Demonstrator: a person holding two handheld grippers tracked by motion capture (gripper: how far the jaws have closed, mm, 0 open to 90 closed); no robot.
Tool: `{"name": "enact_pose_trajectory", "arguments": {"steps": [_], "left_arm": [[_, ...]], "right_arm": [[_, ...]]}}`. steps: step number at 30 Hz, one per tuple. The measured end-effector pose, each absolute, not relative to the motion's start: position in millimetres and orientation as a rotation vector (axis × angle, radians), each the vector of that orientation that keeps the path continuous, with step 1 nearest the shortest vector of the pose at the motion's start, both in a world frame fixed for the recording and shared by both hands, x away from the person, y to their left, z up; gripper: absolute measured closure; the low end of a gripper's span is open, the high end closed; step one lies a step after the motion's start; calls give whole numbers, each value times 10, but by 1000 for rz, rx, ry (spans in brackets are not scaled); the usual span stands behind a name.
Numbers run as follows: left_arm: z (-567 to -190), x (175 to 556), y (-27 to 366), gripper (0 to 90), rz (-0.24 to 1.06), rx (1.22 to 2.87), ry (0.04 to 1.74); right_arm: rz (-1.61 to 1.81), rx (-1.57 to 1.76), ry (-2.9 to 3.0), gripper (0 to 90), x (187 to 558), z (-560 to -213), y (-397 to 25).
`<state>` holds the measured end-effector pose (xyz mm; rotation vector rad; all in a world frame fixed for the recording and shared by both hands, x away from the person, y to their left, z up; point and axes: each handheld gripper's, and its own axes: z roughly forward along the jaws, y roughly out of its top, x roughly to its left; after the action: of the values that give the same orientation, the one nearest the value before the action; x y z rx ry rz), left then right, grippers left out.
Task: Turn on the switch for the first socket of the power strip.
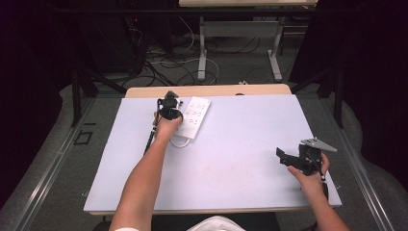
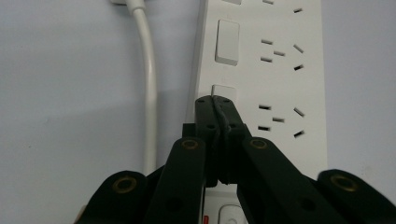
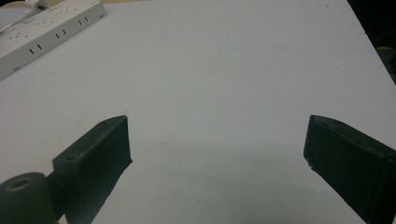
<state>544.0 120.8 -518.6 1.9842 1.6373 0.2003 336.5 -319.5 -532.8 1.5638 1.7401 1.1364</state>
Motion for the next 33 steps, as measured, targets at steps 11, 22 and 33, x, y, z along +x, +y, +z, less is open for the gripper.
{"name": "enact_pose_trajectory", "arguments": {"steps": [11,22,33], "left_arm": [[-5186,5428,1182,900,230,1999,1627],[-5187,5420,1193,897,226,1997,1622],[-5192,5410,1179,876,237,1988,1619]], "right_arm": [[1134,1560,1752,67,3367,-5330,-3194],[1130,1548,1761,67,3375,-5335,-3202],[1141,1541,1749,68,3388,-5347,-3195]]}}
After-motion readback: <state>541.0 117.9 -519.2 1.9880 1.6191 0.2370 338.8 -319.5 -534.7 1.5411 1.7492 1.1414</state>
